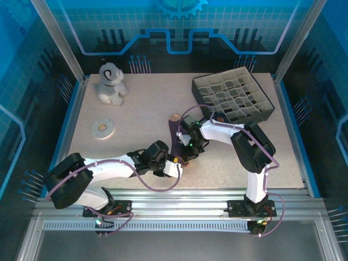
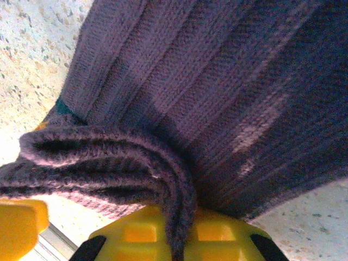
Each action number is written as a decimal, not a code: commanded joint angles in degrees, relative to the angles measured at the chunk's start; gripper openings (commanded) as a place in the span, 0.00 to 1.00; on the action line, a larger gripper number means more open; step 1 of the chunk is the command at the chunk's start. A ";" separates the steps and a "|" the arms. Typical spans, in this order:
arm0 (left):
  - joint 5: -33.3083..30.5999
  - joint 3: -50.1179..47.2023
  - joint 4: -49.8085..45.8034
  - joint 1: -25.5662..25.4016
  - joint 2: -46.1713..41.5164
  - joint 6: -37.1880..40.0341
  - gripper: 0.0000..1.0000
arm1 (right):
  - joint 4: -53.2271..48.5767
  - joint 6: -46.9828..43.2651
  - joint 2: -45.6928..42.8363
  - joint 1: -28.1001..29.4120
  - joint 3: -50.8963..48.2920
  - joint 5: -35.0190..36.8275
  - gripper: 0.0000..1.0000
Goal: Roll the socks
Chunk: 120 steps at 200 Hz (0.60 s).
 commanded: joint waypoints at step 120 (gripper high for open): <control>-10.29 3.36 0.70 2.05 10.94 5.32 0.30 | -0.46 -1.31 5.67 1.09 -4.19 9.43 0.13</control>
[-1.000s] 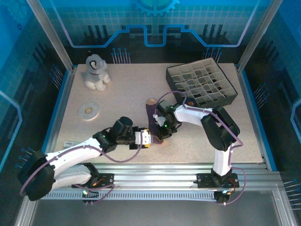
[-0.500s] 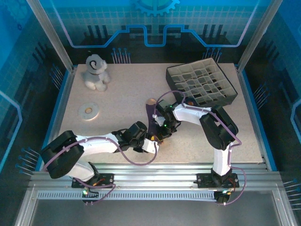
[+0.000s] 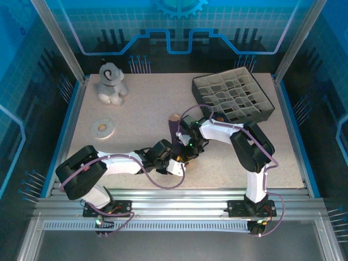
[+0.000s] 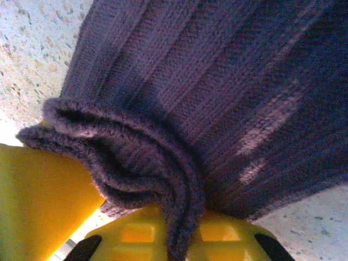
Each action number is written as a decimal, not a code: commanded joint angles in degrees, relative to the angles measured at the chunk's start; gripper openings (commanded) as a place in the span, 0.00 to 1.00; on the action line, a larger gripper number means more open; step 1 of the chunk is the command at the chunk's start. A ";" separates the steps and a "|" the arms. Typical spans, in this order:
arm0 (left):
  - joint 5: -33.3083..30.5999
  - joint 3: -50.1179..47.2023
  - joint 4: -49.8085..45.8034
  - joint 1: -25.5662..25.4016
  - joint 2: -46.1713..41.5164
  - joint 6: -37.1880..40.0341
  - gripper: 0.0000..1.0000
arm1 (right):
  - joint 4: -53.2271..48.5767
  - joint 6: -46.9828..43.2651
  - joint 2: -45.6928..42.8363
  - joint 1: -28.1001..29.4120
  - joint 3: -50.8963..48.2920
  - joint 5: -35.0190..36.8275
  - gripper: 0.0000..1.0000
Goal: Roll the socks
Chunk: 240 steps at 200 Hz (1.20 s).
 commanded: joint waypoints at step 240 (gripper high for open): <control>26.72 33.12 -54.18 15.16 18.25 -1.42 0.00 | 30.90 -11.03 -46.78 1.70 -32.68 14.44 0.41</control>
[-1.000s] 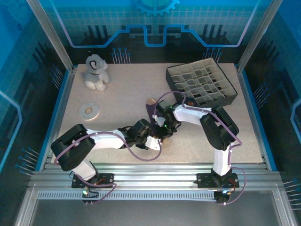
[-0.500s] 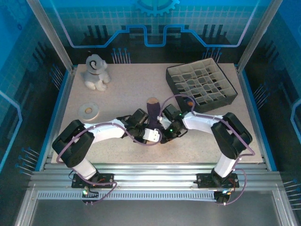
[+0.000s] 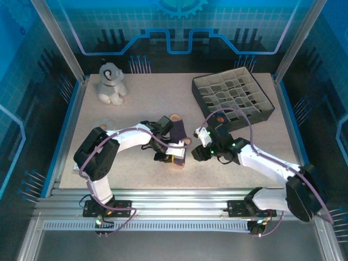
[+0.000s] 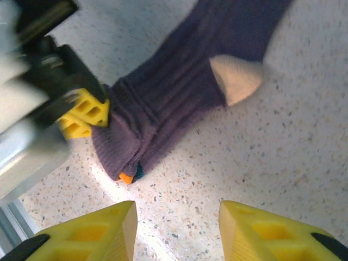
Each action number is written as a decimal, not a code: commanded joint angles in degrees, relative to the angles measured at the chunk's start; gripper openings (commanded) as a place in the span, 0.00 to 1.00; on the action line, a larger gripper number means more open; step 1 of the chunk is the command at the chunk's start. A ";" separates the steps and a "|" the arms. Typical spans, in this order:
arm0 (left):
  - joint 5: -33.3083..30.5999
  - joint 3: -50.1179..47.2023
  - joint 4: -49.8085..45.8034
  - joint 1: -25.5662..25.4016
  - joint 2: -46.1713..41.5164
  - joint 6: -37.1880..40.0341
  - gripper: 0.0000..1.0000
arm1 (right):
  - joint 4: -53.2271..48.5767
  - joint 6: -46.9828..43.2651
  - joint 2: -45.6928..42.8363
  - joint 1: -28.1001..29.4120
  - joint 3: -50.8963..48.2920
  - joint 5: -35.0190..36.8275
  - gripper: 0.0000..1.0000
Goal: Roll the socks
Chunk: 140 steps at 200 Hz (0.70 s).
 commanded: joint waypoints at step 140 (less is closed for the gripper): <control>9.69 16.41 -23.05 4.23 11.77 1.25 0.00 | 28.67 -31.69 5.90 18.56 -9.02 7.95 0.52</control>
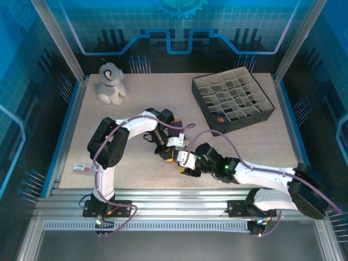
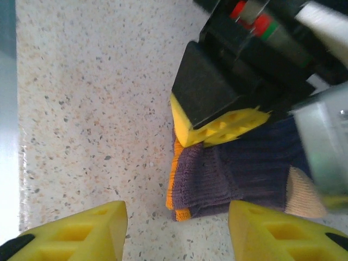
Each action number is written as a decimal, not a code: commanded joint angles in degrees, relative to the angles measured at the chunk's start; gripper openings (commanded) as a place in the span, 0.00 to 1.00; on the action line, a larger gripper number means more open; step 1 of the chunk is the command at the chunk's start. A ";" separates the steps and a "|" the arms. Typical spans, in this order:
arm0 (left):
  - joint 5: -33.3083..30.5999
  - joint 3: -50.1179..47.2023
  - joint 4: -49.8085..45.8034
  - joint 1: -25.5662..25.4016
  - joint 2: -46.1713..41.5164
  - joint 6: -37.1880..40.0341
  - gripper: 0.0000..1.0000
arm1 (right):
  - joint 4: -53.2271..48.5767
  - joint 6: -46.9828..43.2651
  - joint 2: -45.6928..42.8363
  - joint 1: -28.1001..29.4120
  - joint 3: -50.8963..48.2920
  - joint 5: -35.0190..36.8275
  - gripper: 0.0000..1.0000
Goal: Roll the socks
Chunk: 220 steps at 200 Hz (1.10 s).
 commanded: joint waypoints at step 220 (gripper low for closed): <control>5.10 0.62 -2.20 2.27 -0.80 1.08 0.00 | 10.04 4.90 18.91 0.88 3.69 6.01 0.00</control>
